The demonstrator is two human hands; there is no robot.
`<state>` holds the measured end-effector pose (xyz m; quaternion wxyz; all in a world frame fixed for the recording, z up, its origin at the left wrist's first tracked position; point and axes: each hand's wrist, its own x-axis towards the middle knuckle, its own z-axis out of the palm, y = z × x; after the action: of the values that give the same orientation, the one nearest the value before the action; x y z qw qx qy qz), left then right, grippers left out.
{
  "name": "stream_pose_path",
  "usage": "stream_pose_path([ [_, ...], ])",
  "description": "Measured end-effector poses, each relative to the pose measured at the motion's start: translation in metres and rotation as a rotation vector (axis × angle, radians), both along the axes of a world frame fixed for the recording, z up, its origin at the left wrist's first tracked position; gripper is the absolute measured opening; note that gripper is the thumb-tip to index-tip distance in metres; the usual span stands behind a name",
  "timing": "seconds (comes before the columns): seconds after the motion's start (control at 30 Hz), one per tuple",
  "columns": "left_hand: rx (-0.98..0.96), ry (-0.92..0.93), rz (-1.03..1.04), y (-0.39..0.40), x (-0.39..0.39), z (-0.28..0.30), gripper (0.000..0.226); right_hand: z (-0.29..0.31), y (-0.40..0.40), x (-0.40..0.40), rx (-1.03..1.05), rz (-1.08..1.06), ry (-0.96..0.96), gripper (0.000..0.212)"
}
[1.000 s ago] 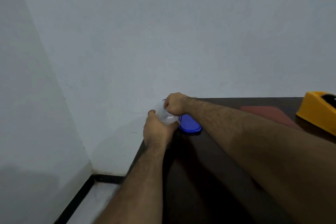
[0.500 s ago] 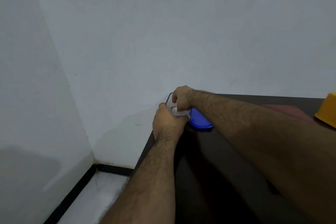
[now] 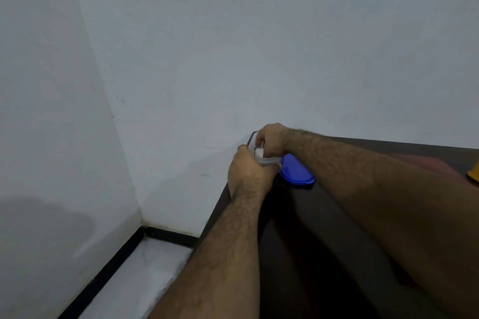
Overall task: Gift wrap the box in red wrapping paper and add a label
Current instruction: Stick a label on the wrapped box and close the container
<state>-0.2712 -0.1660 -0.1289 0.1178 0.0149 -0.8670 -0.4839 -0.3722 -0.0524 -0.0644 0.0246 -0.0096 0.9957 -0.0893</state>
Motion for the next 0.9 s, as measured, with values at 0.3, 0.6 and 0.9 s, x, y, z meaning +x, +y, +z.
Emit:
stream_pose_path([
  [0.3,0.022,-0.016,0.014,0.000,0.001,0.001,0.068,-0.001,0.003,0.040,-0.074,0.023,0.190,0.022],
  [0.6,-0.017,0.033,0.010,0.000,0.011,0.002,0.078,0.035,0.032,0.099,-0.831,-0.149,0.432,0.031],
  [0.9,0.051,0.273,0.020,0.001,0.031,0.010,0.072,0.015,0.021,0.191,-1.699,-0.231,0.573,0.012],
])
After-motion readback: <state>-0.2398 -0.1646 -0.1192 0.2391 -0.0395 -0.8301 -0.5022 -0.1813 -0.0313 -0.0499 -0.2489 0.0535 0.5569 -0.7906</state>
